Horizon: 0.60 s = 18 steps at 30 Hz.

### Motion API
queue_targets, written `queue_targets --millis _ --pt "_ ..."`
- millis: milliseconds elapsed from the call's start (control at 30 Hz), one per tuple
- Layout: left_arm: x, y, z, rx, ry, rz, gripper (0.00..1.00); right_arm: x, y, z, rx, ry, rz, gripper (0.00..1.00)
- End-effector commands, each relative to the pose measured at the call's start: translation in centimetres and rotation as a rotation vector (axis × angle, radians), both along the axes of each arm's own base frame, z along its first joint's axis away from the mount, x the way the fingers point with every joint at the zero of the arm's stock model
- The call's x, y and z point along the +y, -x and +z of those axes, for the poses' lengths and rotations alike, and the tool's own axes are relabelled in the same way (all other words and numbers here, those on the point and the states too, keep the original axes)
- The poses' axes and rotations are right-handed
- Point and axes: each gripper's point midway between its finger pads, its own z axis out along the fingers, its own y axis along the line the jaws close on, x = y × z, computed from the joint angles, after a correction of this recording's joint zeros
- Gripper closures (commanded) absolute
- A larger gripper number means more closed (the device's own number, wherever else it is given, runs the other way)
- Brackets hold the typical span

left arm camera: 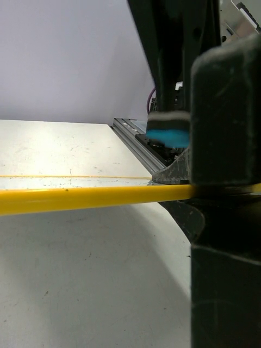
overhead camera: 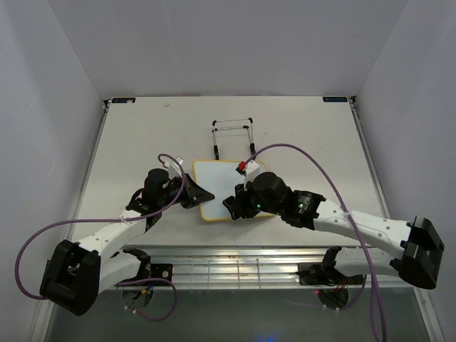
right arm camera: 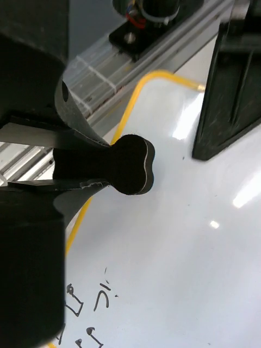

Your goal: Erase the whiteboard

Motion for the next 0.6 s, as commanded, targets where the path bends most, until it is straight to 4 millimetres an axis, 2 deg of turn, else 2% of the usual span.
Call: queue_targets --millis 0,67,267,567 --pt "0.1 -0.2 0.1 -0.050 -0.020 -0.006 1.00 0.2 -1.1 -1.8 -0.031 0.125 0.022 0.92" --pt "0.0 -0.2 0.5 -0.055 -0.013 -0.008 1.00 0.9 -1.6 -2.4 -0.045 0.146 0.041 0.92" --pt "-0.2 -0.1 1.0 -0.061 0.001 -0.022 1.00 3.0 -3.1 -1.9 -0.085 0.116 0.030 0.92" --pt "-0.3 0.2 1.0 -0.058 0.007 -0.041 1.00 5.7 -3.4 -1.8 -0.084 0.067 0.082 0.92"
